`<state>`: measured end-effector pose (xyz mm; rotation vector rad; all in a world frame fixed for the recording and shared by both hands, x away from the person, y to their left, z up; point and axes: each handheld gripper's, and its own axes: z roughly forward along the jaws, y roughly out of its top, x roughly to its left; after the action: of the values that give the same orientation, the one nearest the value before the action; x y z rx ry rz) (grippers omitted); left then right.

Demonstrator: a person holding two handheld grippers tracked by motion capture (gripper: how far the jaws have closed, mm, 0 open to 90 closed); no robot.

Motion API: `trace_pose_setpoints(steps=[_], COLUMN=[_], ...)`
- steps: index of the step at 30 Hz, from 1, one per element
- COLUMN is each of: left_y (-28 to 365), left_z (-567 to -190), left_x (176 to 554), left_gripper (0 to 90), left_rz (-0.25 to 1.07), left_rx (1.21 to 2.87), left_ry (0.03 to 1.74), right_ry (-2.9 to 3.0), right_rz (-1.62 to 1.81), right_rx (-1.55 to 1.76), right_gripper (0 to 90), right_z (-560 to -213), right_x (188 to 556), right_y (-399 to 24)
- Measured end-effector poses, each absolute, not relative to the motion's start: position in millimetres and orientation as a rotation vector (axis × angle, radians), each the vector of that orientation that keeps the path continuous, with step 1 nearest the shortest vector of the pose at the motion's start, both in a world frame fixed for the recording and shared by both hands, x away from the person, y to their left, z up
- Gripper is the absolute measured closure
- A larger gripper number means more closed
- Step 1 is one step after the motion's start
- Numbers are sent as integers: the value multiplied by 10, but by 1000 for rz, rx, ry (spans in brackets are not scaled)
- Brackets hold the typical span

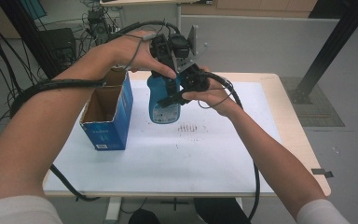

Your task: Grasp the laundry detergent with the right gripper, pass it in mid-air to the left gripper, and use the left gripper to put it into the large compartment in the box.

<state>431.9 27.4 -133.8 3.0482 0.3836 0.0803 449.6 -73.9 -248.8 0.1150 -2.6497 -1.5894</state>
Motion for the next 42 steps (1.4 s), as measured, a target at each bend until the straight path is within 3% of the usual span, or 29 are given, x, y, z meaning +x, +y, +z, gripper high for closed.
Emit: trace_pose_setpoints(steps=[42], left_y=[269], left_z=[-1354], left_x=[4311], left_gripper=[55], left_rz=[97], left_rx=[3064], left_ry=[382], right_ry=[-2631], right_rz=[-1598], right_rx=[110], right_gripper=[443], right_z=[-2464], right_x=[4464], right_y=[-745])
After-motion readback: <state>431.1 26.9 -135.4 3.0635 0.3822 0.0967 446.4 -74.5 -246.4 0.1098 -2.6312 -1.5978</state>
